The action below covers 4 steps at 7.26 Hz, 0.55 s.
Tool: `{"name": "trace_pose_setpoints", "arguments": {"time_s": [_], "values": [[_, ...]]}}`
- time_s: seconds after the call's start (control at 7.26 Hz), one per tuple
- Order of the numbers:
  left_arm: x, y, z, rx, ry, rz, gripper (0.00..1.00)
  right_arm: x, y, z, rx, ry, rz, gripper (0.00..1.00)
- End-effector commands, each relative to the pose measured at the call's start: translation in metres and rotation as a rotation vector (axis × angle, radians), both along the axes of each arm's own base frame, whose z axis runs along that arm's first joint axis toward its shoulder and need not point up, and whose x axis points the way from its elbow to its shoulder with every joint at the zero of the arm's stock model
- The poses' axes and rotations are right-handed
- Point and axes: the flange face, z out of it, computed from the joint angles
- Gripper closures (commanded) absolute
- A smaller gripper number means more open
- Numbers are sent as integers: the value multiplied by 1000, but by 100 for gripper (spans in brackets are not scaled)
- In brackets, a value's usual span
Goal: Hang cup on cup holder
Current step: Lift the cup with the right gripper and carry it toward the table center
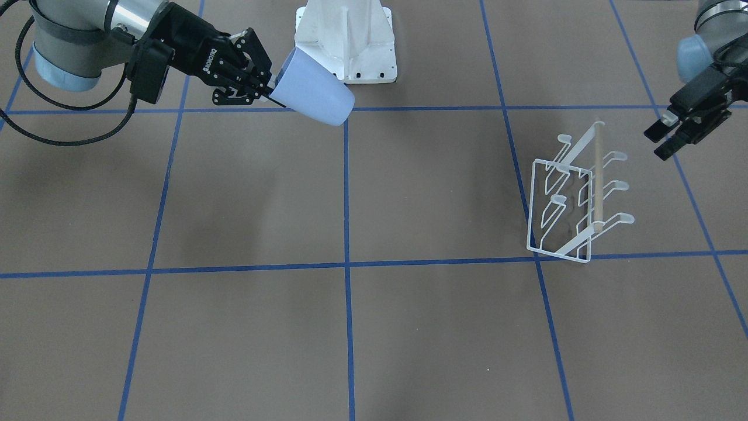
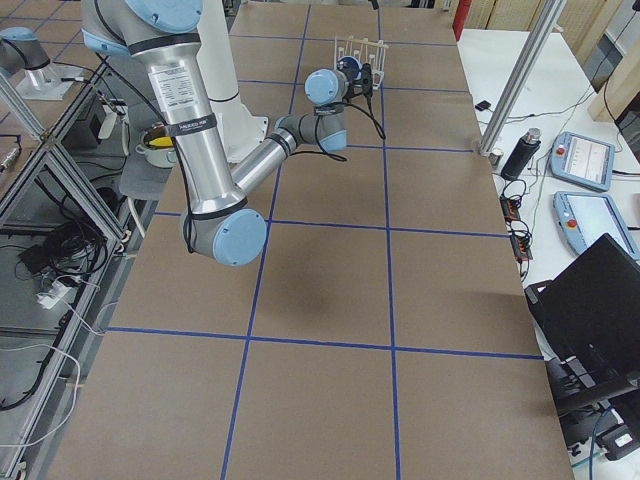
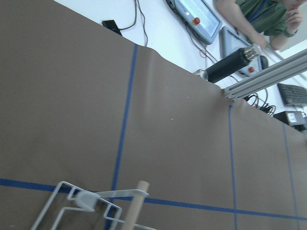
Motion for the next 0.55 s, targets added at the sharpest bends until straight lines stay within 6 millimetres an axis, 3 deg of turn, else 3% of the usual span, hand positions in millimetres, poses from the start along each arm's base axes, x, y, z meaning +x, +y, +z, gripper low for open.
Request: {"name": "trace_pose_setpoints", "arguments": {"time_s": [0.0, 0.14, 0.28, 0.41], "values": [[31, 16, -48, 21, 139, 90, 2, -1, 24, -9, -10, -178, -19, 100], [53, 36, -75, 42, 185, 160, 2, -6, 36, -13, 5, -241, -23, 100], [70, 46, -114, 50, 244, 215, 2, -8, 47, -14, 23, -289, -33, 100], [74, 58, -139, 68, 300, 213, 2, -11, 57, -15, 41, -331, -49, 100]]}}
